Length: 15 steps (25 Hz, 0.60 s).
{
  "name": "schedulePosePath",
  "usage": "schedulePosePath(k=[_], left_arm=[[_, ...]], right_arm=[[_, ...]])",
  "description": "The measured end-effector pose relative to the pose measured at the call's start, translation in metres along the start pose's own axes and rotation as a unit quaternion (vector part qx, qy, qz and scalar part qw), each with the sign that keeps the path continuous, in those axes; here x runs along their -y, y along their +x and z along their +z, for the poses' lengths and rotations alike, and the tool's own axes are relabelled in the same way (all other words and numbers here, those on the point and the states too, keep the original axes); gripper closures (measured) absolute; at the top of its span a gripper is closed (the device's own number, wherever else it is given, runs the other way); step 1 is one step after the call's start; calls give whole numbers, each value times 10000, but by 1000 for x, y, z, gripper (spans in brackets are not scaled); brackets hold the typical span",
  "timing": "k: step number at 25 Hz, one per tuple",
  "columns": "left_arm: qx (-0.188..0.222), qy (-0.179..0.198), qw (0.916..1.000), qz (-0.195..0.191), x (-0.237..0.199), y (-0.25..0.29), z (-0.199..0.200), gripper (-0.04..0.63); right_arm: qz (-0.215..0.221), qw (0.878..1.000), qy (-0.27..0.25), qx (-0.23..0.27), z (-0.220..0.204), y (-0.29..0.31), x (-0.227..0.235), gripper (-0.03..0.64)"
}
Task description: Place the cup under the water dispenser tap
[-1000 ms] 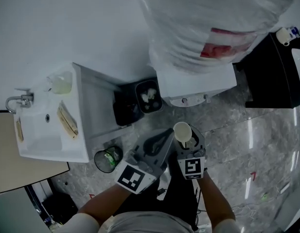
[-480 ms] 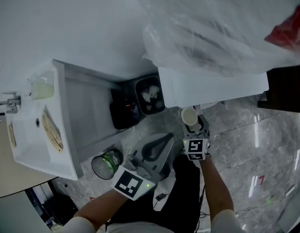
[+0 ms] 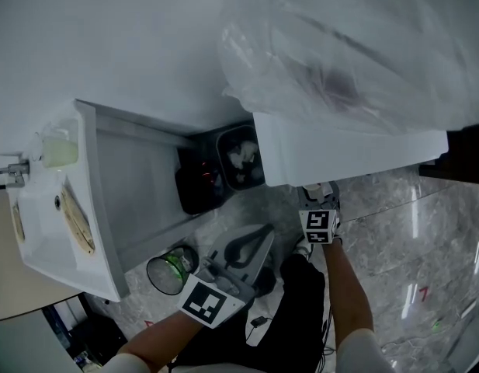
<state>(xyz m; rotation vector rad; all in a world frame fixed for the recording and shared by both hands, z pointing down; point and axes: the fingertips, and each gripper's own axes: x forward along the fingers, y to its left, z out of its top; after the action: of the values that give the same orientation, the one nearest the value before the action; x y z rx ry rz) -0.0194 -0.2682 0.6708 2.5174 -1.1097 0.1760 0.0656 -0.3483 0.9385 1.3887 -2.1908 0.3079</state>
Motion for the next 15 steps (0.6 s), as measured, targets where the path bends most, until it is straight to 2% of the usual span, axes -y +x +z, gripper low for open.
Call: schedulePosePath(k=[5,9,15], left_arm=[[-78,-65,9999,2,0,1,-5,591],[-106,-98,9999,16,-1,-2,-3,591],[-186,-157,9997,37,6,-9,2,591]], right_arm=[[133,9998,-81,-128,-10,8,0,347],[275,9983,-259,-438,-17,12,0,345],[542,9961,-149,-680,-17,2,-6,301]])
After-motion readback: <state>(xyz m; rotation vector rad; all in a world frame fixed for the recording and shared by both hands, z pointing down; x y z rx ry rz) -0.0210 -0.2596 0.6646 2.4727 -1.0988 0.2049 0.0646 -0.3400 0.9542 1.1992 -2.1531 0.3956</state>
